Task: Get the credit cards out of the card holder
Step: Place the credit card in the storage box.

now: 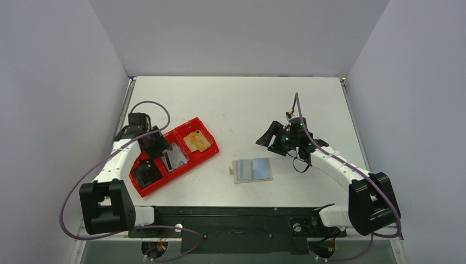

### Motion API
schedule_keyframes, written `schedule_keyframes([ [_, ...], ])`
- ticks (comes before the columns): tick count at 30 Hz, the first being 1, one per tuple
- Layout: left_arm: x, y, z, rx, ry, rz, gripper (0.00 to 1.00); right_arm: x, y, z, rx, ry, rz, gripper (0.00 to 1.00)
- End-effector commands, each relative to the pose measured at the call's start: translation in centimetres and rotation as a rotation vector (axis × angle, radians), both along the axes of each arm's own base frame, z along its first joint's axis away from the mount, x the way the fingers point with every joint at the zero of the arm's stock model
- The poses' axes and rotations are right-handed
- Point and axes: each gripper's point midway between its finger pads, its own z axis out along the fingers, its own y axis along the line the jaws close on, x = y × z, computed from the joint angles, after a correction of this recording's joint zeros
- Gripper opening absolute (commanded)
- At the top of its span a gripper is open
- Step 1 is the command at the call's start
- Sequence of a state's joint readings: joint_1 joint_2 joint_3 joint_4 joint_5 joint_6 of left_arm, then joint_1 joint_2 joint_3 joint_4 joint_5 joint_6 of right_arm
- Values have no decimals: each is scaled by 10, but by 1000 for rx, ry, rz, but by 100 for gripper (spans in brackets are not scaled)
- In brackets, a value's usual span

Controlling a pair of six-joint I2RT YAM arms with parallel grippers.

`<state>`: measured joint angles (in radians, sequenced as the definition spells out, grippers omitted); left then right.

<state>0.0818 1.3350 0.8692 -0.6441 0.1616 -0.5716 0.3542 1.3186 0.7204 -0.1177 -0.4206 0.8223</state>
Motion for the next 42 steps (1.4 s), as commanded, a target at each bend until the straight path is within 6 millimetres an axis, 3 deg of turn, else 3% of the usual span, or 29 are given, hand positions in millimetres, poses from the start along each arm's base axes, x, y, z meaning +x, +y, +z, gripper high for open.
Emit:
schedule_keyframes([
  [1,20,22,48,107,-148,44,44,11,8,18,-1,-58,6,64],
  [9,30,6,83,114,-246,-22,47,4,13,13,-64,-45,19,64],
  [16,31,-61,100,92,-296,-224,48,-6,24,5,-127,-30,32,64],
  [30,10,-159,85,34,-289,-511,49,-19,51,-12,-217,-29,24,64],
  [36,2,-181,79,3,-276,-563,49,-24,52,-22,-289,-17,24,63],
  [42,-5,-187,73,6,-256,-584,50,-26,53,-32,-395,-25,30,63],
])
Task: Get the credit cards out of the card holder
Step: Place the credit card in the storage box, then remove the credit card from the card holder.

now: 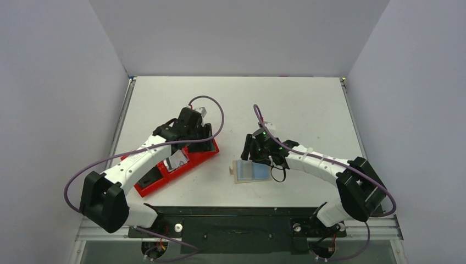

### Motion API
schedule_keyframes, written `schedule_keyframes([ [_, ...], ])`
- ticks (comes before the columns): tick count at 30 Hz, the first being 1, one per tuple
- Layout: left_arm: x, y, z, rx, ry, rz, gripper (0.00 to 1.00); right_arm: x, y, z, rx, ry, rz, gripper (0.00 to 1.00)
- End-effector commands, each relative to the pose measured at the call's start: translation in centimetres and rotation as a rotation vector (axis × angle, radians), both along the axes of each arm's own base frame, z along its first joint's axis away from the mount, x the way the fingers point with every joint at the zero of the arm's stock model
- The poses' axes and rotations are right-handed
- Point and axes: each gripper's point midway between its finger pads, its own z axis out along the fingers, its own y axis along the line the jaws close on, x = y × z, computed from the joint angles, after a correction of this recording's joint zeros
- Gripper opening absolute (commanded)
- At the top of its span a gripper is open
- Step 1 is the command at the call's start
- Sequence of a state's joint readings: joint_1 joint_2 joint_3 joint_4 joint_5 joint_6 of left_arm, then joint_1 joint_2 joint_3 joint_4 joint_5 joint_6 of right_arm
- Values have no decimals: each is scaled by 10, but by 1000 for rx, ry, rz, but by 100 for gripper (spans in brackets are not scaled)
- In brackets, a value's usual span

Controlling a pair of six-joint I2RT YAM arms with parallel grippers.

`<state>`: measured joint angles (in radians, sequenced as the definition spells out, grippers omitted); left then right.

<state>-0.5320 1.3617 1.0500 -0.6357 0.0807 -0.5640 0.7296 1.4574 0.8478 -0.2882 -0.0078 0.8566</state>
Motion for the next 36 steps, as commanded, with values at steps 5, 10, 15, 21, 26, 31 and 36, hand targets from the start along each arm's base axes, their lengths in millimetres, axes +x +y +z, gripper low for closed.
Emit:
schedule_keyframes([
  [5,11,-12,19,-36,-64,-6,50,9,3,0,-122,-49,-8,63],
  [10,10,-8,19,-15,-59,-4,50,3,9,-5,-170,-44,24,62],
  [15,10,-6,20,-5,-62,-3,50,-3,12,-13,-210,-33,40,60],
  [21,9,-8,18,-15,-56,-4,50,-10,14,-24,-252,-13,51,59],
  [26,9,-8,16,-12,-51,-2,50,-17,22,-32,-297,0,80,59],
  [31,8,-8,13,-9,-44,-4,50,-20,21,-42,-324,19,79,56],
  [36,8,-8,11,-9,-40,-8,50,-23,15,-49,-349,37,67,52],
])
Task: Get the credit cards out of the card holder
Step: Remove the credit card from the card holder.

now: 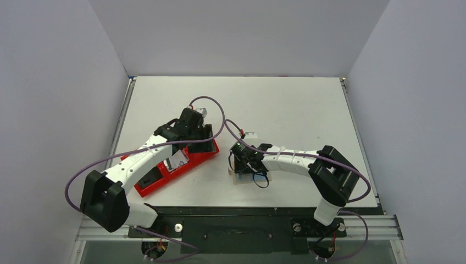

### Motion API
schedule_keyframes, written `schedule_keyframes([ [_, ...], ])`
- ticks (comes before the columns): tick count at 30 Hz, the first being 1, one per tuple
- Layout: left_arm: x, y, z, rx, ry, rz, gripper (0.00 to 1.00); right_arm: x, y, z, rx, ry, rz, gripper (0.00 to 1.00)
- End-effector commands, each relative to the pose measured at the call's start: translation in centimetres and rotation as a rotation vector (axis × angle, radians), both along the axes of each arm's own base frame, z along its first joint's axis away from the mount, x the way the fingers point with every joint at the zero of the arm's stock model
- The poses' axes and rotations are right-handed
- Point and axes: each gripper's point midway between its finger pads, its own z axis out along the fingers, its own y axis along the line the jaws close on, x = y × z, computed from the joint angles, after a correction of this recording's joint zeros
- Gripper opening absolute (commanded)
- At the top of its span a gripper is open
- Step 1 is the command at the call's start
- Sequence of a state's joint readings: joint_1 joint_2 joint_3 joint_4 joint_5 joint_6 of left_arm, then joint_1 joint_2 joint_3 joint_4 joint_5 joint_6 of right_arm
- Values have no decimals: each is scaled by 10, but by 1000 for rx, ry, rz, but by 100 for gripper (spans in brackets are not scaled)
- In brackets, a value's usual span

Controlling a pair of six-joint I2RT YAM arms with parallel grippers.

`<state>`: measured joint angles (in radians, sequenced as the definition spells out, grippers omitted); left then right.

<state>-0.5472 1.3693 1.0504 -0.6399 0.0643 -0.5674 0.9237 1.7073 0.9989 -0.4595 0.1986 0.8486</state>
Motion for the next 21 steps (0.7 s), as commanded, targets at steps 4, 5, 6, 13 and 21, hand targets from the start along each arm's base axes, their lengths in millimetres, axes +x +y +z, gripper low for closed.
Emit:
schedule_keyframes([
  [4,10,-8,12,-26,-36,-9,50,2,-4,-4,-35,-2,-19,45],
  [5,10,-9,11,-26,-35,-10,50,1,-4,-5,-34,-1,-19,44],
  [6,10,-9,11,-28,-33,-11,50,0,-4,-6,-31,2,-19,42],
  [13,9,-16,9,-44,-18,-31,50,0,-5,-8,-15,10,-17,23],
  [21,6,-56,12,-138,18,-110,50,2,-4,-6,133,28,-38,2],
])
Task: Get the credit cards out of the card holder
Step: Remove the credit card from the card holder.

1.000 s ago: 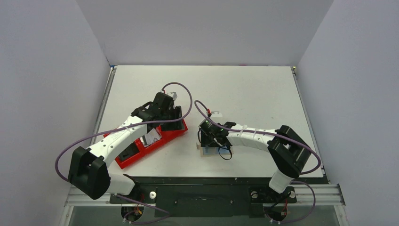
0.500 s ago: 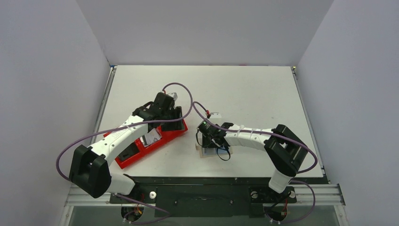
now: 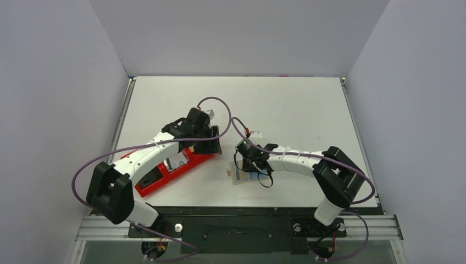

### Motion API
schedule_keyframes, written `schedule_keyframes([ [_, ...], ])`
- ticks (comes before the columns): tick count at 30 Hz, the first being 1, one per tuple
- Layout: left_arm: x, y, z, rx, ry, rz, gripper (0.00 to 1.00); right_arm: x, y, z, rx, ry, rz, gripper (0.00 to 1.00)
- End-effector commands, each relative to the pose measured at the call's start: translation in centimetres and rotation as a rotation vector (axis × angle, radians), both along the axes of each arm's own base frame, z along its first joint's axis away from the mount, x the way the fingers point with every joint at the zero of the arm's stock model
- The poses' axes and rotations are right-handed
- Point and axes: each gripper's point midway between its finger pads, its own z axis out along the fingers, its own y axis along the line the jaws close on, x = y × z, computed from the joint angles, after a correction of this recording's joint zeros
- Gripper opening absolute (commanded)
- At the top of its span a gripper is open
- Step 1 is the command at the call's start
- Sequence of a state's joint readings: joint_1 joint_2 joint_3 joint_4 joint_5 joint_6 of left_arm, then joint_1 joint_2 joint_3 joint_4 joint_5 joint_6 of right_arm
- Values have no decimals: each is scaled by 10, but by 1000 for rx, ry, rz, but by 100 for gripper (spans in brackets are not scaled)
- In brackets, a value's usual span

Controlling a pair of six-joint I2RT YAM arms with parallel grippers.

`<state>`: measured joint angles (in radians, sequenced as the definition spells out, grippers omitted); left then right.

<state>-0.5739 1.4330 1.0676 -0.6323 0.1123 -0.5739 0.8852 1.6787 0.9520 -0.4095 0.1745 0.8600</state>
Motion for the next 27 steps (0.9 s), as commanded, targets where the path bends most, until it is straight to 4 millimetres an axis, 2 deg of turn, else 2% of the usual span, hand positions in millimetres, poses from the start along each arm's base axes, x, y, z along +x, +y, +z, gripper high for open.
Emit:
schedule_keyframes([
  [1,13,-45,25,-145,-36,-58,50,-1,2,-4,120,20,-9,0],
  [4,15,-67,21,-180,-8,-88,50,-4,11,-3,247,52,-5,0],
  [11,18,-108,-2,-245,69,-115,50,4,10,4,464,36,-45,0],
  [18,25,-124,-39,-219,122,-101,48,4,10,8,538,28,-53,0],
  [25,24,-134,-54,-220,150,-127,48,5,11,8,556,26,-52,0],
  [27,23,-135,-58,-220,160,-129,49,4,10,9,557,24,-55,4],
])
